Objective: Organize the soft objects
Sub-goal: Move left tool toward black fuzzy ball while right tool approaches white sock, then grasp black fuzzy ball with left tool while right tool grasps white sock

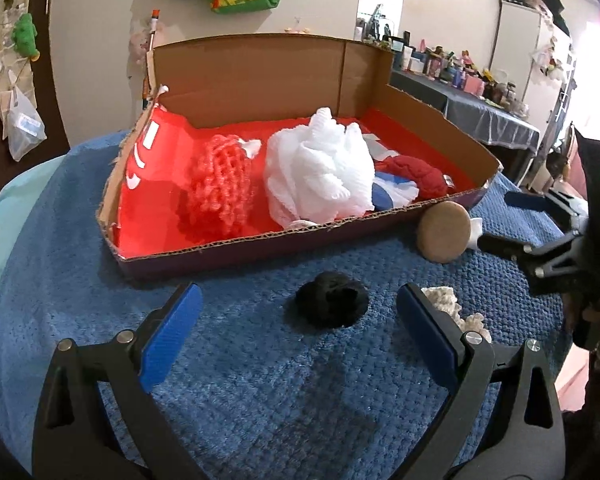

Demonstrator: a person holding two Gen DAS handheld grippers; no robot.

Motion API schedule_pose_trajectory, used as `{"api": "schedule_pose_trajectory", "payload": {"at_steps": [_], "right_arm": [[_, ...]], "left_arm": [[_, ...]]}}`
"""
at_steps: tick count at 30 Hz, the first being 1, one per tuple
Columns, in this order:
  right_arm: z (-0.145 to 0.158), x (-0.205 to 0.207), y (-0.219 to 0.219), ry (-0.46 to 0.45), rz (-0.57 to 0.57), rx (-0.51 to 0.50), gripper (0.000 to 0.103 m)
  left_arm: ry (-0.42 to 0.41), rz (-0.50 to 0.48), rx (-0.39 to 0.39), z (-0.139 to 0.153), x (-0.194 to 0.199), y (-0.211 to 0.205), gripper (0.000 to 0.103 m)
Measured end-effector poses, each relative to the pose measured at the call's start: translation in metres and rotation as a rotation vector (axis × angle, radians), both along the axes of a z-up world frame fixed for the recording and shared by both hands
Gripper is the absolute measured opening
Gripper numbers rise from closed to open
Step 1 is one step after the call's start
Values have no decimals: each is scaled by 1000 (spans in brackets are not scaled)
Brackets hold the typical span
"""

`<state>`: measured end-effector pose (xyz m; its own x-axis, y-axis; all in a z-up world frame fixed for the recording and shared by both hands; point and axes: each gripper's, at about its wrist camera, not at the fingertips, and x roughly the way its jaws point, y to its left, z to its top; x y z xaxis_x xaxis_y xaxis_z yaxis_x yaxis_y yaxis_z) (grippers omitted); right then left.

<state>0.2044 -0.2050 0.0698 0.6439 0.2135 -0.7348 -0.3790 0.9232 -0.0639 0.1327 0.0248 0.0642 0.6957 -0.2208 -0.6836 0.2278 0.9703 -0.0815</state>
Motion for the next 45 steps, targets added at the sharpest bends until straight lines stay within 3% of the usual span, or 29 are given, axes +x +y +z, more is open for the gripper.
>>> {"api": "schedule_pose_trajectory", "payload": {"at_steps": [6, 10, 17, 25, 31, 33, 34, 38, 40, 42, 43, 45], "right_arm": [[4, 9, -12, -49, -74, -60, 103], [1, 23, -3, -43, -59, -87, 103], [12, 1, 14, -45, 90, -6, 103], [9, 1, -5, 17, 47, 54, 103], [-4, 0, 4, 43, 72, 35, 103], [-7, 1, 12, 41, 83, 11, 103], [-8, 3, 14, 39, 86, 3, 102], [-12, 13, 21, 58, 89, -8, 90], [-17, 17, 23, 78, 94, -9, 84], [-20, 20, 25, 95, 108, -2, 62], [-21, 19, 25, 101, 116, 3, 56], [-21, 17, 26, 104, 135, 10, 31]], "left_arm": [[15, 5, 0, -3, 3, 1, 99], [22, 14, 3, -4, 5, 3, 99], [32, 20, 0, -7, 10, 5, 99], [47, 7, 1, -14, 17, -1, 99], [73, 5, -20, -19, 25, -2, 98], [71, -8, -13, -19, 26, -5, 94], [70, -15, -2, -19, 27, -8, 85], [103, -53, 1, -24, 32, -19, 60], [117, -71, -13, -26, 34, -22, 38], [116, -77, -26, -27, 34, -22, 36], [104, -82, -38, -24, 33, -22, 34], [80, -86, -53, -18, 29, -21, 34]]}}
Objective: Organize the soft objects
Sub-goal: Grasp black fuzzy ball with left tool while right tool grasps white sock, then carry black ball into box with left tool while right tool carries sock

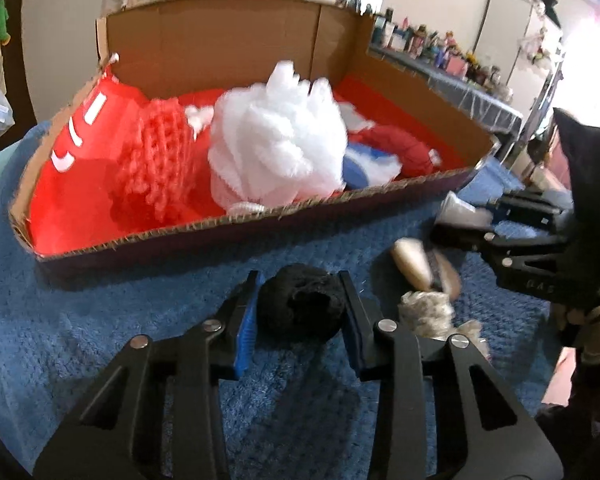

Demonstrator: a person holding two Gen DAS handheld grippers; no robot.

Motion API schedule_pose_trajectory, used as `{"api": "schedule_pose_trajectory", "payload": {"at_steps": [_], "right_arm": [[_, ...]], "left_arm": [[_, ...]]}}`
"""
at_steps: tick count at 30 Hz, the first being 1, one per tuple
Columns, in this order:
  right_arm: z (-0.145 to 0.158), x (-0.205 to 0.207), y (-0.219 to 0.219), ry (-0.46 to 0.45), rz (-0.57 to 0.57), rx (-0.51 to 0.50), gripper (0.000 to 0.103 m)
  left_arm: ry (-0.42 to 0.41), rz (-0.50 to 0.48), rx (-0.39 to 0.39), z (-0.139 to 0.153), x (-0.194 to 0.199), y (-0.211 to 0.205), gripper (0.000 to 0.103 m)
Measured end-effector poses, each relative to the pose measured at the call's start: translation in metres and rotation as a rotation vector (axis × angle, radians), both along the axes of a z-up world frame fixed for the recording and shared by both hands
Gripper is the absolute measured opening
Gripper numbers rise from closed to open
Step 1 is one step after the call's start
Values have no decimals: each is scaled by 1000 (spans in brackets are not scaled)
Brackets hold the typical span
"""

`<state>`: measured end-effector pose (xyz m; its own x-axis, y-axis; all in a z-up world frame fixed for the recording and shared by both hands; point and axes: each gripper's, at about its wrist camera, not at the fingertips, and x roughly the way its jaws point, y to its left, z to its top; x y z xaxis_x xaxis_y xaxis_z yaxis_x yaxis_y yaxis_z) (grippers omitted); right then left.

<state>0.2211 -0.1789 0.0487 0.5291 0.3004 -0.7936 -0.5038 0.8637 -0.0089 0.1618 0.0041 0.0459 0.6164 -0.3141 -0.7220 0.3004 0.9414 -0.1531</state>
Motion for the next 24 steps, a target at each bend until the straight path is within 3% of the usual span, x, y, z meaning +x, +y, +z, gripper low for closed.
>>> {"api": "schedule_pose_trajectory", "payload": {"at_steps": [10, 17, 24], "right_arm": [[42, -34, -4, -109, 6, 90, 29], [41, -40, 0, -86, 11, 108, 29], [86, -10, 8, -140, 39, 182, 29]], "left_arm": [[-83, -2, -2, 24, -22, 8, 34], [-100, -25, -45, 40, -25, 13, 34], [-134, -114, -78, 86, 27, 14, 34]]}}
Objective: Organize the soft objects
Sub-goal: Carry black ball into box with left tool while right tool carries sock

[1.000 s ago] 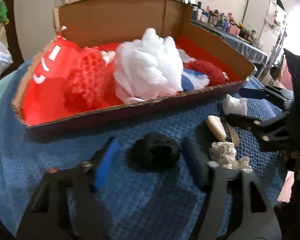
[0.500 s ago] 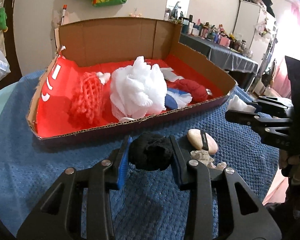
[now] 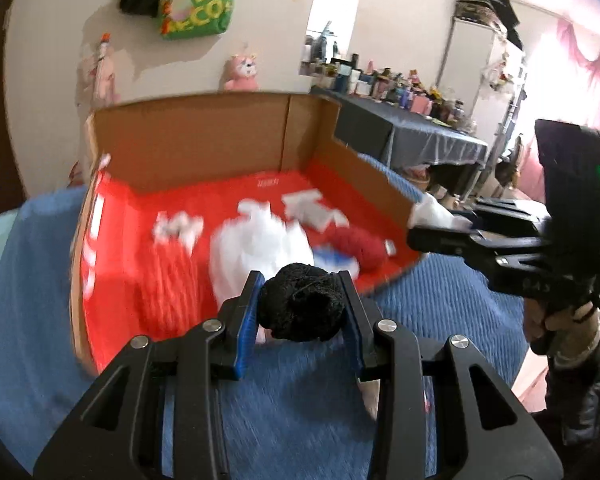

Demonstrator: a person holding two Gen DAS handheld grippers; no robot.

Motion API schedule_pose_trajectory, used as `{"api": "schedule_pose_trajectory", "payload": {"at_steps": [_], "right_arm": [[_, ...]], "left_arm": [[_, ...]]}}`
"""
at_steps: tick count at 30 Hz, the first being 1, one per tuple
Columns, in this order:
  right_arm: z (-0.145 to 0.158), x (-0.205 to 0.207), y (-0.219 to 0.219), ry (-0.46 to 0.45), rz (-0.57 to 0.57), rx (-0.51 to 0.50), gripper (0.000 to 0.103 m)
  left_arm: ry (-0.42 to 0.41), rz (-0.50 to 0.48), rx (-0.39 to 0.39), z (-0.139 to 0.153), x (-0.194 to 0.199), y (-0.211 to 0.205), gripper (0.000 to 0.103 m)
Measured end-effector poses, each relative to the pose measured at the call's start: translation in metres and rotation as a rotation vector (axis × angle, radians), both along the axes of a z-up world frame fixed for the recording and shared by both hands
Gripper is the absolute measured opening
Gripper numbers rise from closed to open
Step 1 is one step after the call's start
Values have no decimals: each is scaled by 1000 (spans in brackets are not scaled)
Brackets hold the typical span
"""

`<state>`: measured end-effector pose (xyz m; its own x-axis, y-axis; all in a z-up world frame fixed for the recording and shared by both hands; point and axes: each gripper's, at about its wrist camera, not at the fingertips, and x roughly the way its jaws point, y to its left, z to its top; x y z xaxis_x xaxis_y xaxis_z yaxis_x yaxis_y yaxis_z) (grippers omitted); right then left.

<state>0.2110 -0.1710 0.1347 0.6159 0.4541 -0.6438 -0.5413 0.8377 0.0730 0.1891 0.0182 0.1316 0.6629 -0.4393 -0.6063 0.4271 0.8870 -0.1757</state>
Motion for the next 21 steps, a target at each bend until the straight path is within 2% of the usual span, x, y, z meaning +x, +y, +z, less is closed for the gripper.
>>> {"api": "schedule_pose_trajectory", "payload": {"at_steps": [4, 8, 14, 17, 21], "right_arm": [[22, 51, 13, 7, 9, 15, 30], [21, 108, 31, 74, 11, -2, 30], [-16, 187, 52, 234, -7, -72, 30], [-34, 211, 56, 305, -18, -78, 30], [-54, 234, 58, 375, -26, -92, 31]], "left_arm": [[38, -49, 25, 9, 51, -6, 34], [83, -76, 98, 6, 106, -12, 34], [213, -112, 170, -21, 167, -23, 34], [274, -129, 202, -39, 186, -29, 34], [314, -116, 234, -55, 201, -33, 34]]}}
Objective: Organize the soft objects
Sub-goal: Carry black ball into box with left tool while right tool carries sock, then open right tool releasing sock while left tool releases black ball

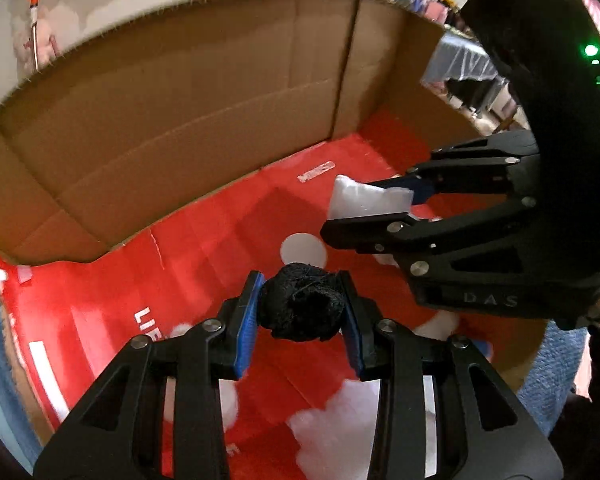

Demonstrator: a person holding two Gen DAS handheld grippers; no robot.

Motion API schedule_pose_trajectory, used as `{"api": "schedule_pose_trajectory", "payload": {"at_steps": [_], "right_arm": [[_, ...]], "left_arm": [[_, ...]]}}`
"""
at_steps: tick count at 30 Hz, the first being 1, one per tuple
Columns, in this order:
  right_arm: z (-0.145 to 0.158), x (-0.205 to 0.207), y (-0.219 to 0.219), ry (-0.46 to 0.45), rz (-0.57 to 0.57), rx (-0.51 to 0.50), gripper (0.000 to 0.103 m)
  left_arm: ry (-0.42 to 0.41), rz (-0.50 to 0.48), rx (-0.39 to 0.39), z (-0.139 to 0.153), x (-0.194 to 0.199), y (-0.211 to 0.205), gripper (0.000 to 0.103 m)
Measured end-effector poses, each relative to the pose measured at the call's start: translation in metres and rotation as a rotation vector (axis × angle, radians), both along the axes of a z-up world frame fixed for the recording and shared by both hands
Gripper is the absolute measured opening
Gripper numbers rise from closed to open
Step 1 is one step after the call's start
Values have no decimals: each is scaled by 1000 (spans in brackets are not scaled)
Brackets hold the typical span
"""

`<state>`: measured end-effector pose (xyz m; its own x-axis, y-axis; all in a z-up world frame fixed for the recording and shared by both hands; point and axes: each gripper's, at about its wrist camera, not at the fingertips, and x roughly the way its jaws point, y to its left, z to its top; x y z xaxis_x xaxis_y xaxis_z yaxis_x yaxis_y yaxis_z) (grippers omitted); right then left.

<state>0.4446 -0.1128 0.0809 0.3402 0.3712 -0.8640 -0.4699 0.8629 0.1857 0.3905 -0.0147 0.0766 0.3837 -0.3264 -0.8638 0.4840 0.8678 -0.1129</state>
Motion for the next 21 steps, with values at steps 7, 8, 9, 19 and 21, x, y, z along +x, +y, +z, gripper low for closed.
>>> {"api": "schedule_pose_trajectory", "payload": {"at_steps": [7, 8, 9, 19, 21], "right_arm": [[-18, 16, 2, 56, -4, -26, 31], [-19, 16, 2, 61, -6, -25, 31], [-20, 18, 2, 68, -8, -30, 31], [-22, 22, 5, 86, -2, -17, 33], [-24, 22, 6, 87, 6, -19, 33]], "left_arm": [[47, 17, 23, -15, 10, -1, 34], [51, 19, 21, -15, 10, 0, 34], [58, 22, 20, -15, 12, 1, 34], [59, 27, 46, -18, 12, -1, 36], [58, 29, 50, -18, 11, -1, 36]]}}
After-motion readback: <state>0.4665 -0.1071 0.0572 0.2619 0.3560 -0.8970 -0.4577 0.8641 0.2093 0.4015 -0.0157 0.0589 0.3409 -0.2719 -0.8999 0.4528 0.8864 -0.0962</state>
